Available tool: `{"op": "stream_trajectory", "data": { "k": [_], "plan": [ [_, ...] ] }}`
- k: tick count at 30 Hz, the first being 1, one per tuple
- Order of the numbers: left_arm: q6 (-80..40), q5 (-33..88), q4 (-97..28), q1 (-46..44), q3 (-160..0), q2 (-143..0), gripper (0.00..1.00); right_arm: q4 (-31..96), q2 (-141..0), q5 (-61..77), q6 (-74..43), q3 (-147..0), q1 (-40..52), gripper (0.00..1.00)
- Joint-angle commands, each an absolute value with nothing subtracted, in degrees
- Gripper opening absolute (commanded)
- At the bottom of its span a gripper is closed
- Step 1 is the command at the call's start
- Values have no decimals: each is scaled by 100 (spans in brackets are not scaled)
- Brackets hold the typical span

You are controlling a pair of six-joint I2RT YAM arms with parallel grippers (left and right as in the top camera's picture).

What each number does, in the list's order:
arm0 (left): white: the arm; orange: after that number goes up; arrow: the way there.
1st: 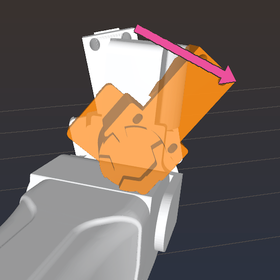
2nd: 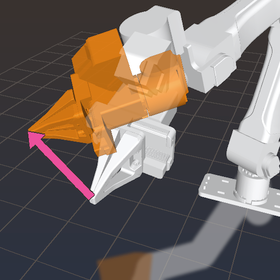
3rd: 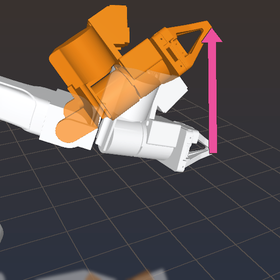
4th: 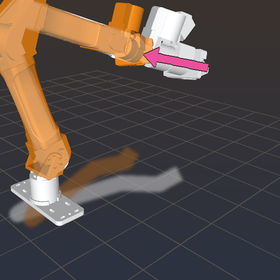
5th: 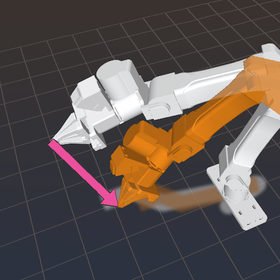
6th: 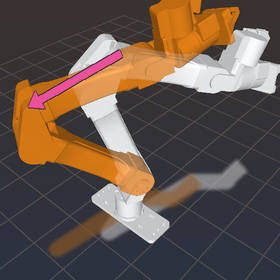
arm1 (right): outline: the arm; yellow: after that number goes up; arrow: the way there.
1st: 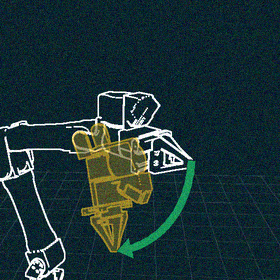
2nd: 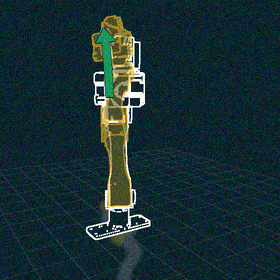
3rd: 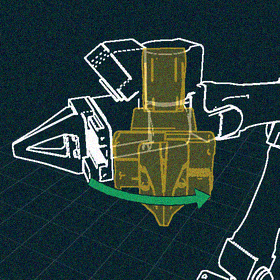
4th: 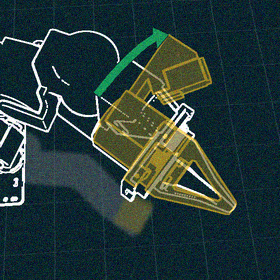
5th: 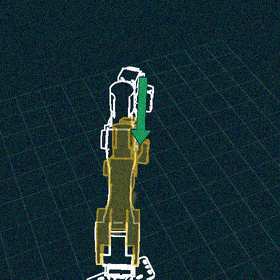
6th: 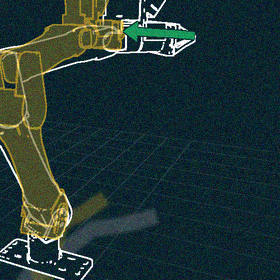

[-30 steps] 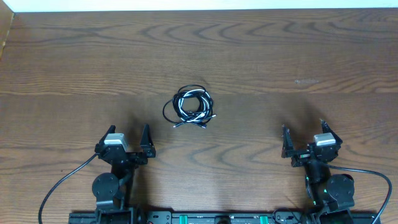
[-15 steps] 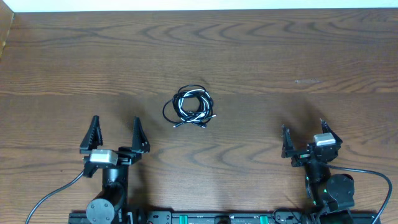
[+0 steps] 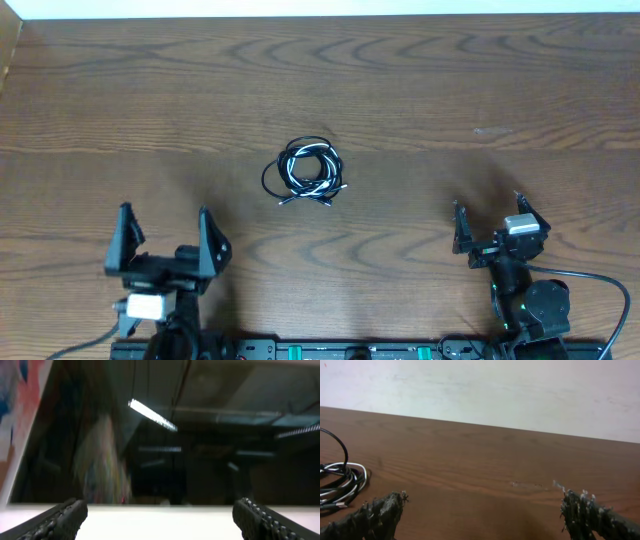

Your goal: Untangle cables

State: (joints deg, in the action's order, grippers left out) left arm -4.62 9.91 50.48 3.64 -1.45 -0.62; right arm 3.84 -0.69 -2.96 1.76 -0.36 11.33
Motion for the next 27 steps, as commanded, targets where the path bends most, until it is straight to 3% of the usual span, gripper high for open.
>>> {"op": "stream_trajectory", "data": {
  "k": [1, 27],
  "plan": [
    [-499, 939, 5306, 344, -340, -30, 98, 410, -43, -281, 226, -32, 1173, 99],
    [-1431, 1249, 4569, 344, -591, -30, 98, 410, -43, -281, 226, -32, 1173, 99]
  ]
}}
